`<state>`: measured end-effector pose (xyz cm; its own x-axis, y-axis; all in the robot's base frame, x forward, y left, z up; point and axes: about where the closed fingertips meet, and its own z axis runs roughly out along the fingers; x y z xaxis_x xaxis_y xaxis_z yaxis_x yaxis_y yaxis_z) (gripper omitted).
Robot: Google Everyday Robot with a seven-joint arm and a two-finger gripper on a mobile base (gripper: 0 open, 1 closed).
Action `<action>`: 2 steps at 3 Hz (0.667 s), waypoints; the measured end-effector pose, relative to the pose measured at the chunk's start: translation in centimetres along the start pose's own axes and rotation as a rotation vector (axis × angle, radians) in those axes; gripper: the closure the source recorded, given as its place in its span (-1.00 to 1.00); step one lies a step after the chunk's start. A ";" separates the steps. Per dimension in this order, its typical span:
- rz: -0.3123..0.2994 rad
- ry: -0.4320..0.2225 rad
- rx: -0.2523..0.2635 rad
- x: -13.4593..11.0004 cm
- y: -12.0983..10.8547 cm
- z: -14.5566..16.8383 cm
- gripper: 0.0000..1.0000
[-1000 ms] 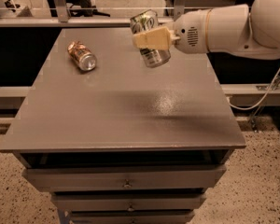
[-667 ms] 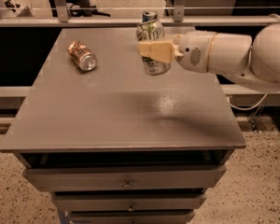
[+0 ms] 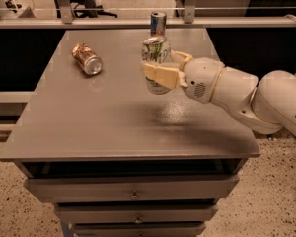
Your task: Place 7up can upright
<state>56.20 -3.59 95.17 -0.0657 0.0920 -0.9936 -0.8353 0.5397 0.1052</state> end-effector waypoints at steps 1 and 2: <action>-0.079 0.000 -0.065 1.3 0.9 0.5 1.00; -0.087 0.025 -0.143 3.5 1.9 0.5 1.00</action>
Offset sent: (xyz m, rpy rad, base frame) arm -0.0273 0.0207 -0.0612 -0.0829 -0.0670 0.2375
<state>54.68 -1.83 91.92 -0.0016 0.0281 -0.9996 -0.9076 0.4196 0.0133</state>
